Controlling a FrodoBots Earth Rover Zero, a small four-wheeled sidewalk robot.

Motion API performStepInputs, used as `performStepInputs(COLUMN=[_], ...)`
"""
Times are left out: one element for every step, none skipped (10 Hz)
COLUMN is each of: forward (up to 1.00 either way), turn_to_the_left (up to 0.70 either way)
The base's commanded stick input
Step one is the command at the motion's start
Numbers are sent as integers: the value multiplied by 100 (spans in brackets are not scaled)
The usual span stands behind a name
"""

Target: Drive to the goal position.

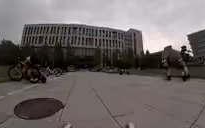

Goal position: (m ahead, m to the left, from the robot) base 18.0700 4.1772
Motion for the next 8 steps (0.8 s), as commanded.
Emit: performStepInputs(forward=[70, 70, 70, 70, 70, 70, 70, 70], turn_to_the_left=[14, 14, 14, 0, 0, 0, 0, 0])
